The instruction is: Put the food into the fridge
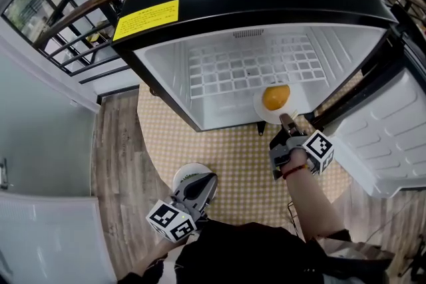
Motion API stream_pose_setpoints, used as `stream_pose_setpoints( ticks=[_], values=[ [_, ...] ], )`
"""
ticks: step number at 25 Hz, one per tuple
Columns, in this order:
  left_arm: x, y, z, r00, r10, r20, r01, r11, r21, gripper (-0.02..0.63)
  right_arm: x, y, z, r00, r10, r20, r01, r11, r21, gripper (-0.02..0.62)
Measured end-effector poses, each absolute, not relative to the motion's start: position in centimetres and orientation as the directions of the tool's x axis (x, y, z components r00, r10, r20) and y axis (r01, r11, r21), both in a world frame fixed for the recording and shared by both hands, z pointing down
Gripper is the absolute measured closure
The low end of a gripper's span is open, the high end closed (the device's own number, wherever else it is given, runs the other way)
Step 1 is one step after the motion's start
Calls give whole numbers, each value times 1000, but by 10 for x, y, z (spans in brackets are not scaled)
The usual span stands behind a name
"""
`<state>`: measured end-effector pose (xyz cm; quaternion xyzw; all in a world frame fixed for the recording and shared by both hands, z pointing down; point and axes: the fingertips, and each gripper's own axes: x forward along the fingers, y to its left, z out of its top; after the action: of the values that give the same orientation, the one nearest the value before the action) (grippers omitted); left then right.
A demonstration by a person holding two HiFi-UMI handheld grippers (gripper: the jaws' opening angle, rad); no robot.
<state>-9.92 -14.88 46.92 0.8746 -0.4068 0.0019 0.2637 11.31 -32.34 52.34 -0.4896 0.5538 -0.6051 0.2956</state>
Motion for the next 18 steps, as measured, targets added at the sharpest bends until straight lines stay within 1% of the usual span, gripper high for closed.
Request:
stream_pose_setpoints(
  ticks=[6,14,18],
  values=[
    [-104,-147,466,656,-723,219,-727,-525,443,595,119,-345,530,-309,-909,279,-189,-228,-955,571],
    [-108,-143,471,634,-736,237,-744,-497,447,595,115,-375,530,-329,-898,292,-221,-227,-948,571],
    [-111,-143,468,628,-742,234,-749,-494,442,594,116,-382,532,-312,-899,307,-232,-242,-942,571]
  ],
)
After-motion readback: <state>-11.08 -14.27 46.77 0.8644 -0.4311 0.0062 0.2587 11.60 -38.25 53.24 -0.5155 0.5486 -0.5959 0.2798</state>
